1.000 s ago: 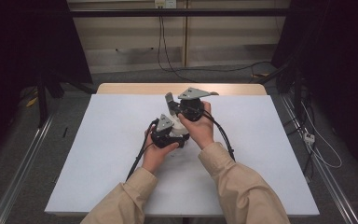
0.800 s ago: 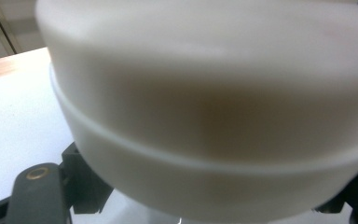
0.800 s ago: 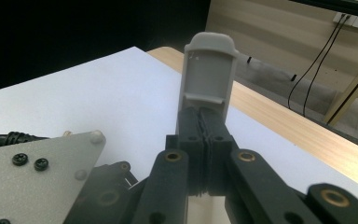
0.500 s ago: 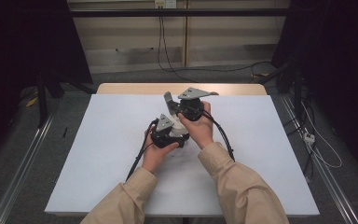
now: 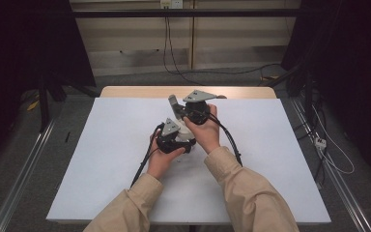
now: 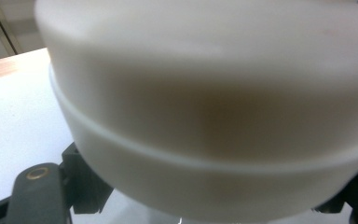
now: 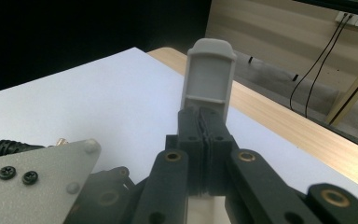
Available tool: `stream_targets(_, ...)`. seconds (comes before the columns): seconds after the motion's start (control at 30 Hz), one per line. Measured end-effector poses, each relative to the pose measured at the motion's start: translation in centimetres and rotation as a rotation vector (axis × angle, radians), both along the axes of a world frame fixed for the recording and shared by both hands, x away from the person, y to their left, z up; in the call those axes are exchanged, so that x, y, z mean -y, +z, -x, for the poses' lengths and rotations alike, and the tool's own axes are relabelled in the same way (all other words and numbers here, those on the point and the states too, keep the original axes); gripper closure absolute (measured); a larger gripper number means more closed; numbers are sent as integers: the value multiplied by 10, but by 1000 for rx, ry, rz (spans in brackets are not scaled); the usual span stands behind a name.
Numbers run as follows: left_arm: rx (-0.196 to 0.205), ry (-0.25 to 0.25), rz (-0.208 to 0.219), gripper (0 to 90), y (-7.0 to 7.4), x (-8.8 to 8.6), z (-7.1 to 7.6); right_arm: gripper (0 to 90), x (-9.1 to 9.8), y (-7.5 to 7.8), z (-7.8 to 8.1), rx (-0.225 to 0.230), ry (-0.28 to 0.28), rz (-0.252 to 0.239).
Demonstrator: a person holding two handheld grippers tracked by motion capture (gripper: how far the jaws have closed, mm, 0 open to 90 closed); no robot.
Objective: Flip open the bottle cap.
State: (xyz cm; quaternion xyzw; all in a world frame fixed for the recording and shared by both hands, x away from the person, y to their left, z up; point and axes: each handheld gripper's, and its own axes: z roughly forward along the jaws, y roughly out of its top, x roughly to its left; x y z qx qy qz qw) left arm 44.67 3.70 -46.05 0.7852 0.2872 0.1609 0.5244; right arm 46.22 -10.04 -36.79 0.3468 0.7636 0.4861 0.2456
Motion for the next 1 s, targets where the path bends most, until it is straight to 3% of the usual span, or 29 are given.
stream_targets(1.0, -2, 1, 0, 190, 0, 0, 0, 894, -2, -5, -7, -17, 4, -14)
